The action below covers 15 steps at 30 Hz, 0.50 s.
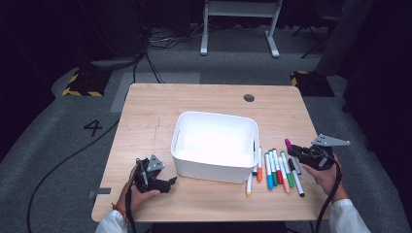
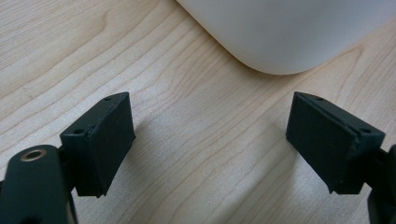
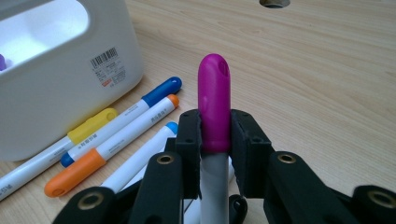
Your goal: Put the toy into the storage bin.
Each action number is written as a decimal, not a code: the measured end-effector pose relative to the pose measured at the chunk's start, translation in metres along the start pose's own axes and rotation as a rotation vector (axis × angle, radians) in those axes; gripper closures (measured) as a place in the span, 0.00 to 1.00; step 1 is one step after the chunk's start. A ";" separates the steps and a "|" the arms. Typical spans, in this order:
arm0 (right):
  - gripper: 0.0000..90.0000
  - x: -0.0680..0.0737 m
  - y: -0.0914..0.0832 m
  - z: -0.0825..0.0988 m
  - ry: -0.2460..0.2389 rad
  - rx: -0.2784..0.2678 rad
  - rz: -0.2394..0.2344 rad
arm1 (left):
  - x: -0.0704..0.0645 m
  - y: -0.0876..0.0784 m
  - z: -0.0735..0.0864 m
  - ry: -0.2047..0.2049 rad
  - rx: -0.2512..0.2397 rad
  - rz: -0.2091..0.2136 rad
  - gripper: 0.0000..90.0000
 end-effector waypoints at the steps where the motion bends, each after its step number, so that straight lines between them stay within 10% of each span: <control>1: 0.83 0.001 0.000 -0.001 0.006 -0.005 -0.003 | 0.000 0.000 0.000 0.000 0.000 0.000 0.17; 15: 0.83 0.010 -0.008 -0.011 -0.014 -0.039 -0.027 | 0.000 0.000 0.000 0.002 0.000 0.005 0.17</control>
Point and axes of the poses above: each handheld gripper's, and its own axes: y roughly forward along the jaws, z roughly out of its underside, x roughly to its left, the point moved 7 cm from there along y, roughly forward along the jaws, and after that the axes turned 7 degrees about x, right-handed, at the moved point
